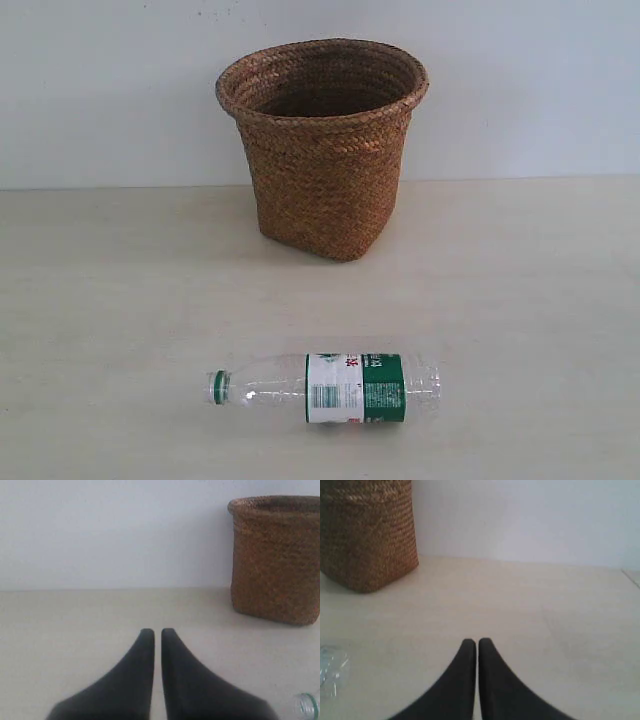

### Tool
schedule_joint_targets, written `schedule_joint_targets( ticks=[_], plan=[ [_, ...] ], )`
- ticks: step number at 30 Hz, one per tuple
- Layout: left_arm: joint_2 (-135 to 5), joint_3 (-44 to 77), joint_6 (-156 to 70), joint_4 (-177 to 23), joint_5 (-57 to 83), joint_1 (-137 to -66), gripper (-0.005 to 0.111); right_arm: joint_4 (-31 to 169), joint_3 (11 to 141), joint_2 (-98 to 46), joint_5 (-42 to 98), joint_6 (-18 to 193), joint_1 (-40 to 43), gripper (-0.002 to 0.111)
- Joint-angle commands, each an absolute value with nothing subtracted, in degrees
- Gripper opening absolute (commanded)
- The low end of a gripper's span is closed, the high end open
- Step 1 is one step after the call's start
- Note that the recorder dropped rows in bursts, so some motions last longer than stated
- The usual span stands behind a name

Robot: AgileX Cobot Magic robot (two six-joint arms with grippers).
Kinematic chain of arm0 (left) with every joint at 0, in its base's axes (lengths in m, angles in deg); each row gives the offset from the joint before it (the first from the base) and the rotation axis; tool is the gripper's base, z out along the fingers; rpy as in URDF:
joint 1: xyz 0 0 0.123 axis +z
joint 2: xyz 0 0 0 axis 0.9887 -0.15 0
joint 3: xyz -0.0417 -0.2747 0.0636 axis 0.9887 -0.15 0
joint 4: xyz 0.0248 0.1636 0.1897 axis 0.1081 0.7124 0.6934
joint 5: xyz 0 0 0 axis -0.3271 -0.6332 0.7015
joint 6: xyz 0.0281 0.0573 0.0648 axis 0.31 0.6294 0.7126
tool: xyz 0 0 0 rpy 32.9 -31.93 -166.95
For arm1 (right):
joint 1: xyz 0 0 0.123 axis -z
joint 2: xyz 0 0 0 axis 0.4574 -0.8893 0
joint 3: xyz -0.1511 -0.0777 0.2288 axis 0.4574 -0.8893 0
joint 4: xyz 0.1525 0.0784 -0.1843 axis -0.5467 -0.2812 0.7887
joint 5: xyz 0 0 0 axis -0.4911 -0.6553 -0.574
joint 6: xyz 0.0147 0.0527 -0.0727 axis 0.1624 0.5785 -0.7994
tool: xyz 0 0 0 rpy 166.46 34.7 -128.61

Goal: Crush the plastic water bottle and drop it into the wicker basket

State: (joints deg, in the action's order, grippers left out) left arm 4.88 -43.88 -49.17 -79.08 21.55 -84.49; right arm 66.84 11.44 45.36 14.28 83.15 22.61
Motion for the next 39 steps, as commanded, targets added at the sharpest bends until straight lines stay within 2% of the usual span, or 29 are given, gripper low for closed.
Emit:
schedule_joint_targets(
  ticks=[1, 5, 10, 14, 21, 34, 39],
  plan=[
    [5.1, -44.0, -50.2, -81.8, 17.6, -84.3, 0.004, 66.6, 11.4, 45.6, 23.5, 82.7, 22.6, 0.0],
    [5.1, -44.0, -52.7, -83.9, 12.6, -84.3, 0.004, 61.8, 11.4, 45.6, 31.1, 87.1, 22.6, 0.0],
    [5.1, -44.0, -61.1, -83.9, -0.2, -84.3, 0.004, 59.1, 11.4, 45.6, 42.0, 93.1, 22.6, 0.0],
    [5.1, -44.0, -66.2, -80.8, -8.9, -84.3, 0.004, 59.1, 13.9, 44.9, 42.9, 93.4, 22.6, 0.0],
    [-4.6, -38.0, -68.2, -80.4, -14.2, -84.3, 0.004, 61.6, 24.6, 32.5, 42.1, 91.4, 22.6, 0.0],
    [-39.0, -15.8, -78.5, -57.1, -11.2, -84.3, 0.004, 67.0, 43.7, 4.8, 29.4, 88.9, 22.6, 0.0],
    [-50.8, -6.5, -78.2, -49.2, -1.3, -84.3, 0.004, 67.0, 51.3, -4.2, 19.1, 86.0, 22.6, 0.0]
  ],
)
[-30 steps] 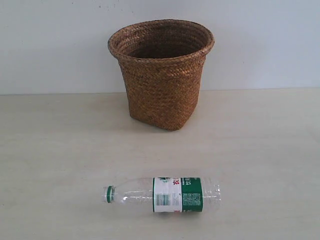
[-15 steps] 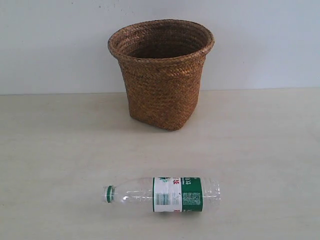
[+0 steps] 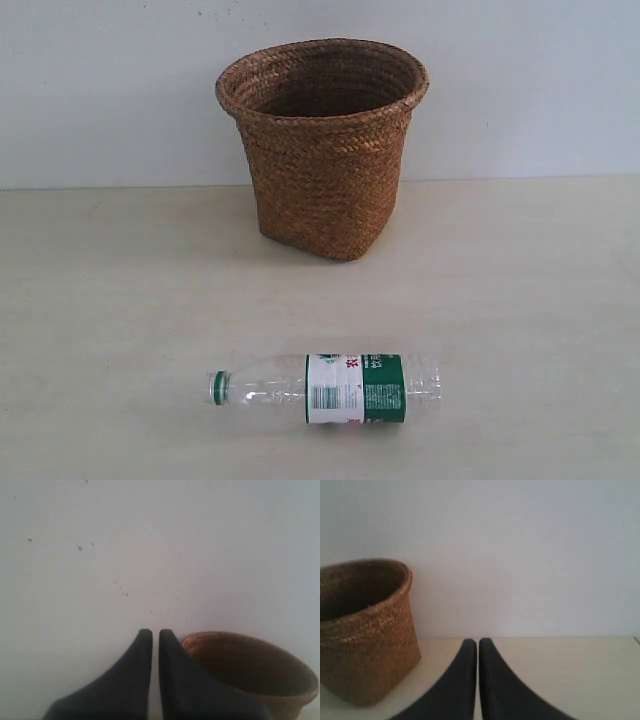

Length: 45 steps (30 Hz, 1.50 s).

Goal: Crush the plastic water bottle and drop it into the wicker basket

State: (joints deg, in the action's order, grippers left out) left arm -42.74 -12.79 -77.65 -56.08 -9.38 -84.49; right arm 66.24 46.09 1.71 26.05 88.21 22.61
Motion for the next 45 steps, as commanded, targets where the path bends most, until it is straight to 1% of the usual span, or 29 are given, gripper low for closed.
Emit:
schedule_joint_targets(
  ticks=[1, 4, 7, 13, 15, 19, 22, 25, 28, 29, 31, 35, 36, 37, 38, 39, 40, 41, 45],
  plan=[
    [-53.4, -4.5, -78.2, -46.3, 2.5, -84.3, 0.004, 67.0, 53.0, -6.3, 17.0, 84.9, 22.6, 0.0],
    [-58.3, 0.7, -78.2, -40.8, 13.9, -84.3, 0.004, 67.0, 56.5, -10.5, 13.0, 83.3, 22.6, 0.0],
    [-62.0, 4.4, -76.0, -39.9, 22.9, -84.3, 0.004, 66.9, 60.0, -14.2, 9.0, 81.5, 22.6, 0.0],
    [-67.4, 9.0, -70.2, -42.1, 33.9, -86.9, 0.004, 64.2, 68.6, -22.2, -3.0, 75.1, 22.6, 0.0],
    [-68.9, 10.2, -62.8, -47.2, 36.5, -88.9, 0.004, 60.1, 71.3, -24.8, -8.1, 70.4, 22.6, 0.0],
    [-72.6, 15.0, -38.9, -66.9, 44.1, -91.4, 0.004, 50.8, 75.6, -29.8, -16.3, 59.5, 22.6, 0.0],
    [-76.0, 19.1, -22.3, -82.5, 53.0, -91.8, 0.004, 42.9, 76.6, -32.6, -19.5, 50.2, 22.6, 0.0],
    [-79.2, 22.0, -9.7, -92.3, 59.4, -91.9, 0.004, 36.3, 76.9, -35.4, -21.4, 44.5, 22.1, 0.0],
    [-81.8, 22.5, 1.8, -100.3, 62.2, -91.9, 0.004, 35.9, 76.9, -38.5, -22.4, 41.6, 19.0, 0.0],
    [-83.5, 22.5, 6.9, -104.3, 63.4, -92.5, 0.004, 36.8, 77.7, -40.5, -23.1, 41.5, 16.4, 0.0],
    [-86.3, 23.3, 11.4, -104.6, 66.0, -94.8, 0.004, 37.4, 79.7, -44.0, -24.8, 41.5, 12.6, 0.0],
    [-89.1, 24.1, 21.6, -105.2, 67.3, -98.8, 0.006, 38.7, 81.8, -47.7, -25.9, 41.5, 9.1, 0.0],
    [-90.7, 24.1, 27.1, -105.6, 67.5, -100.5, 0.017, 39.4, 82.0, -49.4, -25.7, 41.5, 7.6, 0.0],
    [-91.4, 24.1, 28.3, -105.6, 67.2, -100.9, 0.024, 39.4, 82.0, -50.1, -25.6, 41.6, 7.1, 0.0],
    [-92.3, 24.1, 29.0, -105.4, 66.8, -101.3, 0.035, 39.4, 82.0, -50.8, -25.5, 41.6, 6.5, 0.0],
    [-93.2, 24.1, 29.8, -105.3, 66.4, -101.4, 0.048, 39.6, 82.0, -51.5, -25.3, 41.6, 5.9, 0.0],
    [-94.7, 24.1, 30.2, -105.3, 65.1, -101.4, 0.065, 39.7, 82.0, -52.4, -24.8, 41.6, 4.9, 0.0],
    [-95.9, 24.1, 30.2, -105.3, 64.2, -101.4, 0.075, 39.9, 82.0, -53.0, -24.5, 41.6, 4.3, 0.0],
    [-100.2, 24.1, 34.8, -105.3, 62.9, -101.4, 0.075, 41.3, 82.0, -55.7, -23.1, 41.7, 2.7, 0.0]
  ],
)
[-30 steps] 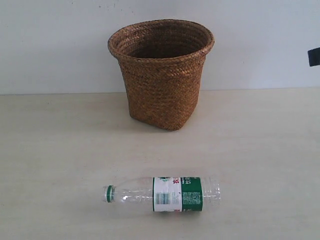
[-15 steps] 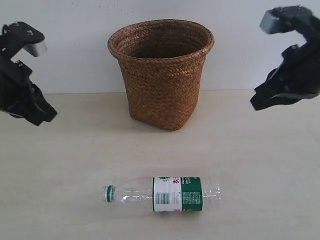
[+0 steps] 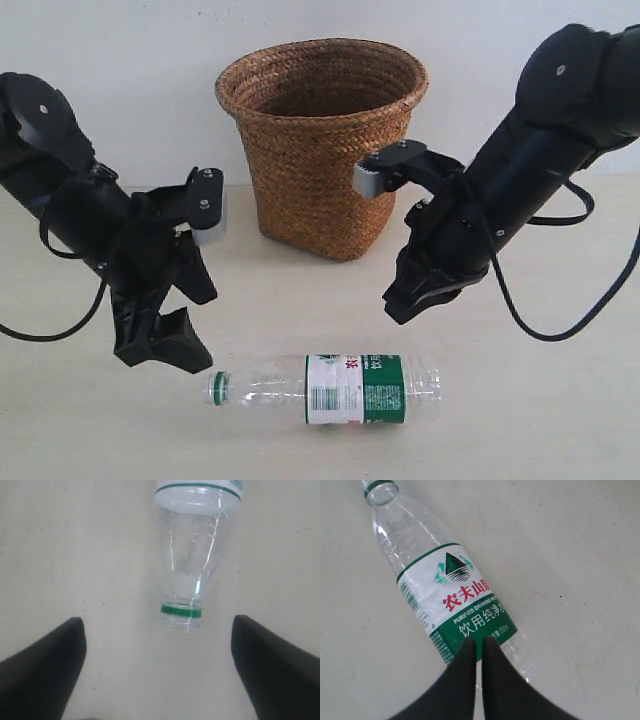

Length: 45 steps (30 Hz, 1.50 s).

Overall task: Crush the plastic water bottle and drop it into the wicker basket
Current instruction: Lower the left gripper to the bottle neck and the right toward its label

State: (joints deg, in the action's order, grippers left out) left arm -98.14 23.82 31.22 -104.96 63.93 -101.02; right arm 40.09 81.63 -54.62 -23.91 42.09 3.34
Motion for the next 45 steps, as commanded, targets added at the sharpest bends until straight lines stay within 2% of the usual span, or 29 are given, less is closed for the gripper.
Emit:
schedule_joint_targets(
  ticks=[1, 14, 19, 34, 37, 40, 44, 45],
  plan=[
    [-100.9, 24.1, 35.7, -105.5, 61.9, -101.4, 0.075, 41.3, 82.0, -55.9, -22.9, 41.7, 2.7, 0.0],
    [-109.2, 24.1, 40.7, -106.2, 54.3, -104.5, 0.075, 41.1, 82.0, -57.9, -21.8, 42.1, 2.7, 0.0],
    [-111.0, 24.1, 41.3, -105.2, 53.9, -104.5, 0.07, 41.1, 82.0, -57.9, -21.1, 42.2, 2.7, 0.0],
    [-112.2, 24.1, 41.4, -104.9, 52.5, -106.4, 0.069, 40.9, 82.0, -57.9, -21.1, 42.6, 2.7, 0.0],
    [-112.2, 24.1, 41.2, -103.4, 53.0, -106.8, 0.06, 40.9, 82.0, -57.9, -20.9, 42.6, 2.7, 0.0],
    [-112.2, 24.1, 39.4, -101.8, 53.3, -106.8, 0.039, 40.9, 82.0, -57.9, -20.9, 42.6, 2.7, 0.0],
    [-112.2, 24.1, 34.5, -98.7, 54.2, -106.8, 0.004, 41.1, 82.0, -57.9, -20.9, 42.6, 2.7, 0.0],
    [-112.2, 24.1, 33.8, -98.6, 54.7, -106.8, 0.005, 41.1, 82.0, -57.9, -20.9, 42.6, 2.7, 0.0]
  ],
)
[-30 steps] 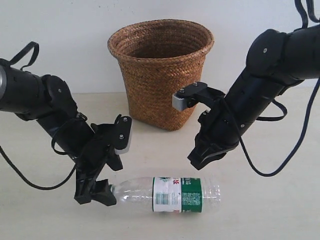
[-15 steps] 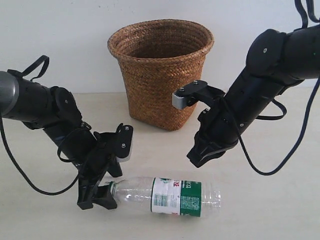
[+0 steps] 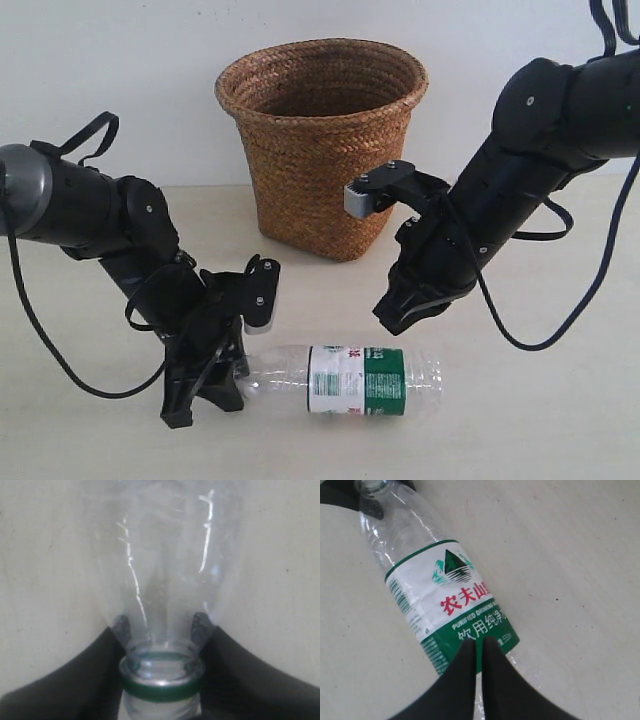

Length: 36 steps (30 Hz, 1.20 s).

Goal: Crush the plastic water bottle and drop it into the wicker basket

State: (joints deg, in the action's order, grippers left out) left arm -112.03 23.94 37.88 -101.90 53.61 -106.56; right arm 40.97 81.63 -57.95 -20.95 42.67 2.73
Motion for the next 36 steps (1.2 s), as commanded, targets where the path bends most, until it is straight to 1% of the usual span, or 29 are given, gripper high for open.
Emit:
schedule_joint_targets(
  ticks=[1, 9, 17, 20, 24, 36],
  plan=[
    [-112.2, 24.1, 32.9, -98.6, 55.3, -106.8, 0.004, 41.1, 82.1, -57.9, -20.9, 42.8, 2.7, 0.0],
    [-112.2, 24.1, 22.0, -98.8, 61.1, -106.8, 0.004, 40.7, 87.3, -57.9, -22.8, 56.1, 2.7, 0.0],
    [-112.2, 24.1, 15.8, -98.8, 60.0, -106.8, 0.004, 30.9, 87.4, -58.3, -28.6, 56.2, 2.5, 0.0],
    [-112.2, 24.1, 15.2, -98.8, 59.4, -106.8, 0.004, 31.0, 87.4, -59.7, -29.7, 56.2, 1.0, 0.0],
    [-112.2, 24.1, 15.2, -98.8, 57.7, -106.8, 0.004, 32.1, 87.5, -62.0, -26.3, 56.4, -0.2, 0.0],
    [-112.2, 24.1, 15.2, -98.8, 55.8, -106.8, 0.004, 33.0, 87.9, -67.1, -19.2, 55.4, -0.2, 0.0]
  ],
)
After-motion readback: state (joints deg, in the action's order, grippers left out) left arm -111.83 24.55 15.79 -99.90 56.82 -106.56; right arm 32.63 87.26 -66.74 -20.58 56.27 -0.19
